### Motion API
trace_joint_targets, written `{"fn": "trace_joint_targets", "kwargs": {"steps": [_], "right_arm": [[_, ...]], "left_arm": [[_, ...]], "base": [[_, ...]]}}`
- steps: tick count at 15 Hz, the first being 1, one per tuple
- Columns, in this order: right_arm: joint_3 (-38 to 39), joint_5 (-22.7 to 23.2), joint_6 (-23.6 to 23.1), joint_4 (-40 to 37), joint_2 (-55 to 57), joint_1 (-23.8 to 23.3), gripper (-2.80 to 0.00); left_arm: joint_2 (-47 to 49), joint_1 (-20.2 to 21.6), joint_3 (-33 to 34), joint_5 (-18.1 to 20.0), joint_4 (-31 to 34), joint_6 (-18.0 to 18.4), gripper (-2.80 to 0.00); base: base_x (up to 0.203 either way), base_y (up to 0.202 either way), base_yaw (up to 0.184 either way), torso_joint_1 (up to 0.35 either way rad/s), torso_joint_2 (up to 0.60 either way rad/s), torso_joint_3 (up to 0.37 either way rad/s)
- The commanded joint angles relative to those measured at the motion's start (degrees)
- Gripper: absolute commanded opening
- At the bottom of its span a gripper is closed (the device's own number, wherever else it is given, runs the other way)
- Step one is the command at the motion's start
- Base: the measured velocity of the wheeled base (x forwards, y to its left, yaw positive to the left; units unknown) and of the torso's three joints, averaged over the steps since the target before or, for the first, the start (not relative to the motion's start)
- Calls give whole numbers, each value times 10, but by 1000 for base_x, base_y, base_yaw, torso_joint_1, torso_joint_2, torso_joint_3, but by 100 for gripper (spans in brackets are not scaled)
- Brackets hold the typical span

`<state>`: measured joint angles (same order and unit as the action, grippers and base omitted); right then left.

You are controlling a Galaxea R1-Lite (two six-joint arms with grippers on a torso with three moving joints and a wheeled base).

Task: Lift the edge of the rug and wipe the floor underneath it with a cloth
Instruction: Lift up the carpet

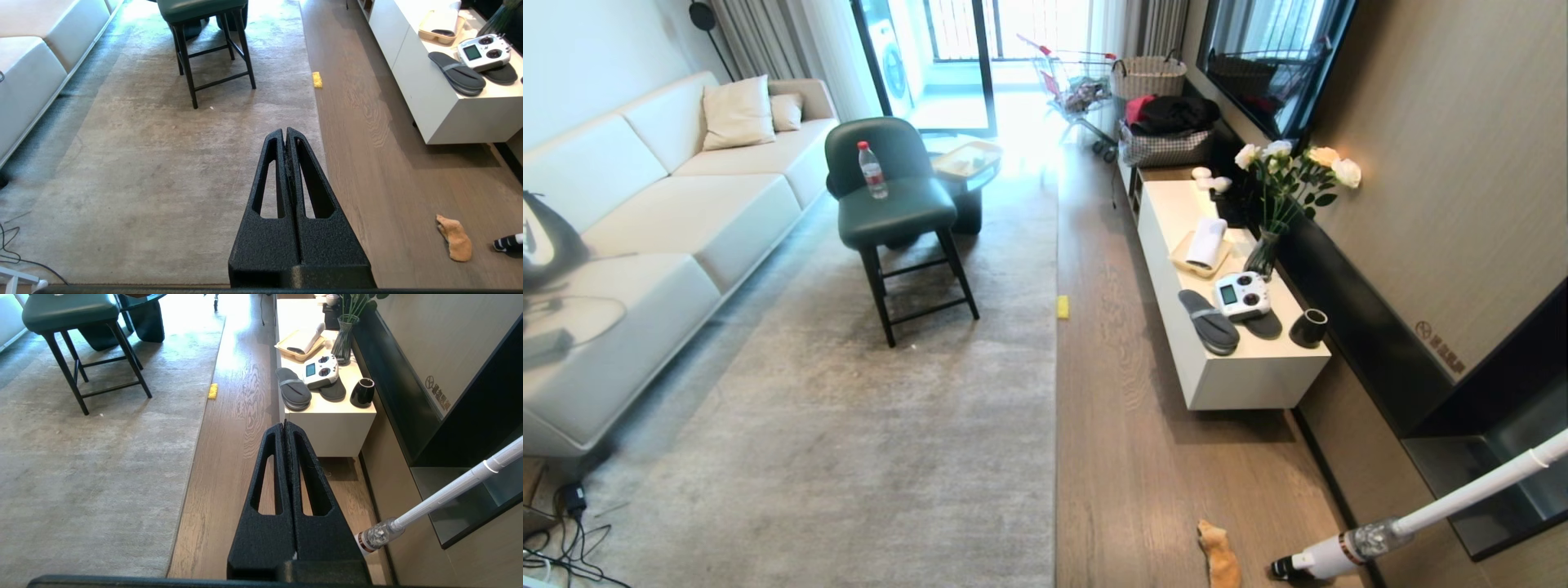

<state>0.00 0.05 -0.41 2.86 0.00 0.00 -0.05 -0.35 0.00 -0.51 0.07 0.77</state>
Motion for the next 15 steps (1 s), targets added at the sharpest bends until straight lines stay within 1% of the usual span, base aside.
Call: {"fn": "trace_joint_targets", "kwargs": {"steps": [1, 15], "right_arm": [[0, 0, 0, 0, 1, 0, -280], [0, 0, 0, 0, 1, 0, -280]], "left_arm": [[0, 0, 0, 0, 0, 0, -280], [0, 0, 0, 1, -1, -1, -280]], "base": [[0, 0, 0, 0, 0, 0], [0, 0, 0, 0, 0, 0]]}}
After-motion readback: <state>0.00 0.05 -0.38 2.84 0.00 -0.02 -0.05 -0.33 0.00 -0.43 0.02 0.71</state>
